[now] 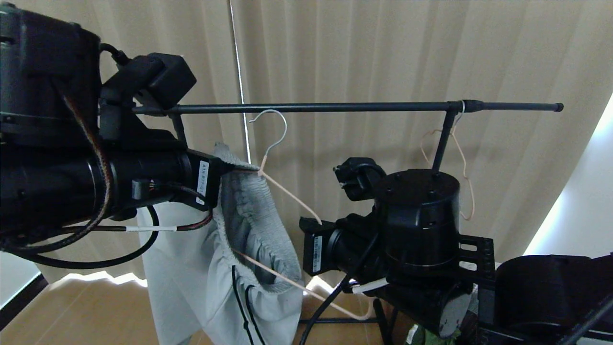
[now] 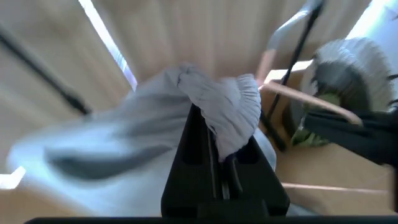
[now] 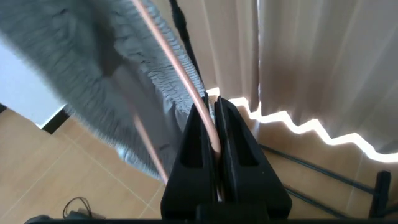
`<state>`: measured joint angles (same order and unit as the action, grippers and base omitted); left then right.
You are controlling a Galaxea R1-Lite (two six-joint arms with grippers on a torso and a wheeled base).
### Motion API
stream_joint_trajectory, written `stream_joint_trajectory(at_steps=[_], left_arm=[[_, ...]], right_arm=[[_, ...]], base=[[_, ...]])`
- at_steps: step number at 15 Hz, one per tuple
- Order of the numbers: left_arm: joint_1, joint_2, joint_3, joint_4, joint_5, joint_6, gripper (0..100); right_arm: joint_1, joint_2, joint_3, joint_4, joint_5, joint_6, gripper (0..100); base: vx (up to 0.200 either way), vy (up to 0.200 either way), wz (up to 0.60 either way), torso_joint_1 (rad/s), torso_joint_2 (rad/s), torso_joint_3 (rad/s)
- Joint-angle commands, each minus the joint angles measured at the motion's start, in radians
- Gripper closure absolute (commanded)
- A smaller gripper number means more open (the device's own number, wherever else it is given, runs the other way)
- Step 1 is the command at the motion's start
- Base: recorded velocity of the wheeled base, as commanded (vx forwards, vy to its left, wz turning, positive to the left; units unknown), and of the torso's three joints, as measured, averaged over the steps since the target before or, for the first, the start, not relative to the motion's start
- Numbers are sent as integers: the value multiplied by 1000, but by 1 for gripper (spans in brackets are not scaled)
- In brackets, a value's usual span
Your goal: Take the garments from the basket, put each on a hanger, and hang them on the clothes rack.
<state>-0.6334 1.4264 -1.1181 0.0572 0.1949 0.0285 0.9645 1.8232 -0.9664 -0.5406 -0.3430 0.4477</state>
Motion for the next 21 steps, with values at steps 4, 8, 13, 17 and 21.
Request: stream_joint_trajectory(at_steps=[4, 8, 13, 17, 21], left_arm=[[15, -43, 225, -255, -60, 146, 100], [15, -50, 242, -257, -61, 143, 0], [15, -115, 285, -258, -163, 142, 0], [49, -187, 327, -261, -180, 157, 0], [110, -230, 317, -260, -215, 271, 0]], right_arm=[[-15, -45, 3, -2, -1, -1, 100], [-15, -62, 5, -2, -1, -12, 100], [-18, -88, 18, -36, -1, -44, 100], [-79, -139, 127, -174, 68, -167, 100], [-217, -274, 233, -182, 190, -299, 100]], base=[[0, 0, 0, 0, 0, 0], [0, 0, 0, 0, 0, 0], [0, 0, 0, 0, 0, 0], [0, 0, 0, 0, 0, 0], [0, 0, 0, 0, 0, 0]])
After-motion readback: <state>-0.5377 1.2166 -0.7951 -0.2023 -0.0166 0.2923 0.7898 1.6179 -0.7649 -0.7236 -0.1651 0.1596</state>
